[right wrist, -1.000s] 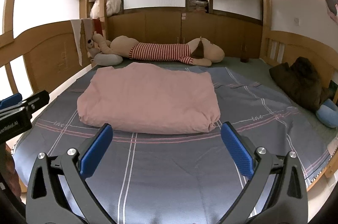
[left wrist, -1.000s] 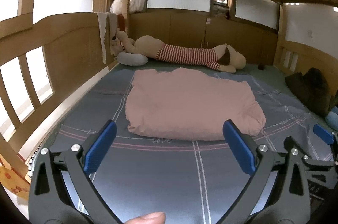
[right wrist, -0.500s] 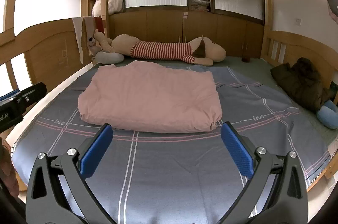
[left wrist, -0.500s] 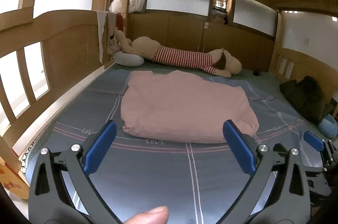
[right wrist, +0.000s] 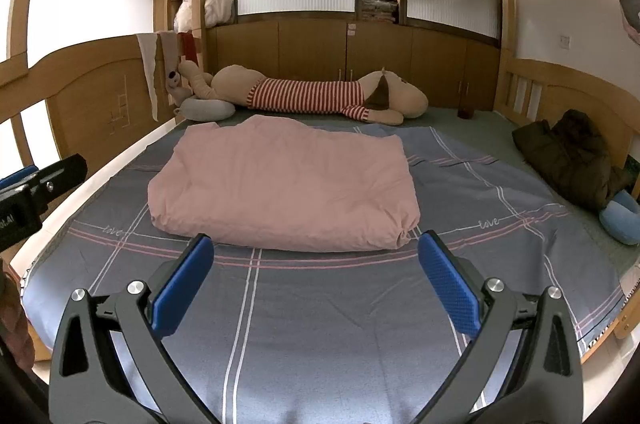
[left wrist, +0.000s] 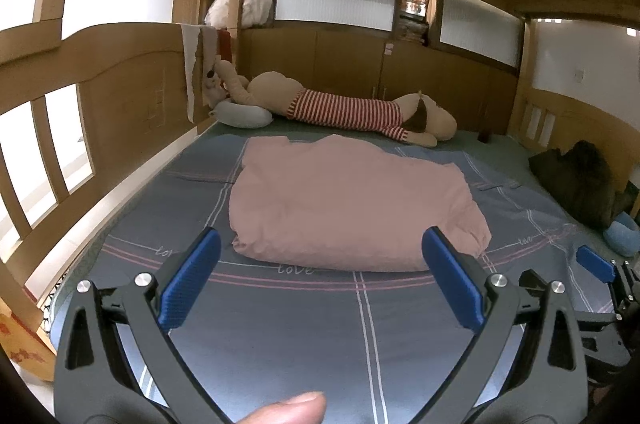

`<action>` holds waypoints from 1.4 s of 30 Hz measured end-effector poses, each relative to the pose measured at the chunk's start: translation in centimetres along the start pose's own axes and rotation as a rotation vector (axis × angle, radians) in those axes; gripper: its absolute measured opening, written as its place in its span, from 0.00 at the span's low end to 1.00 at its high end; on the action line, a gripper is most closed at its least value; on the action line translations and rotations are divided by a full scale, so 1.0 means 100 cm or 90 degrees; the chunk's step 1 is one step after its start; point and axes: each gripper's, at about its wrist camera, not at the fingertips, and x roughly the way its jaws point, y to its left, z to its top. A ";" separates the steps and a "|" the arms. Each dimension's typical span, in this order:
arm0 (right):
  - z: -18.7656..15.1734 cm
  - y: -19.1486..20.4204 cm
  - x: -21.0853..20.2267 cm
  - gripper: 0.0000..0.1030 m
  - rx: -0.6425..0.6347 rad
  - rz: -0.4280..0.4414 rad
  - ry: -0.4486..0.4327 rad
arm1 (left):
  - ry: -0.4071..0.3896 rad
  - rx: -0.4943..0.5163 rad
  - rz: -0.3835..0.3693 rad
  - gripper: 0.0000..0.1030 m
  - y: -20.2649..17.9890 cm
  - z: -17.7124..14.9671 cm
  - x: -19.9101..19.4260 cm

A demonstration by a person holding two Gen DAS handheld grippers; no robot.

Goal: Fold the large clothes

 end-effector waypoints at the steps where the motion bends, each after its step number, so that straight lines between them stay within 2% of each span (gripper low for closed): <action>1: 0.000 0.000 0.000 0.99 -0.001 -0.001 -0.001 | 0.000 0.002 0.003 0.98 -0.001 0.000 0.001; 42: -0.001 -0.003 0.000 0.99 -0.003 -0.003 -0.002 | -0.006 0.011 0.014 0.98 -0.007 0.001 -0.004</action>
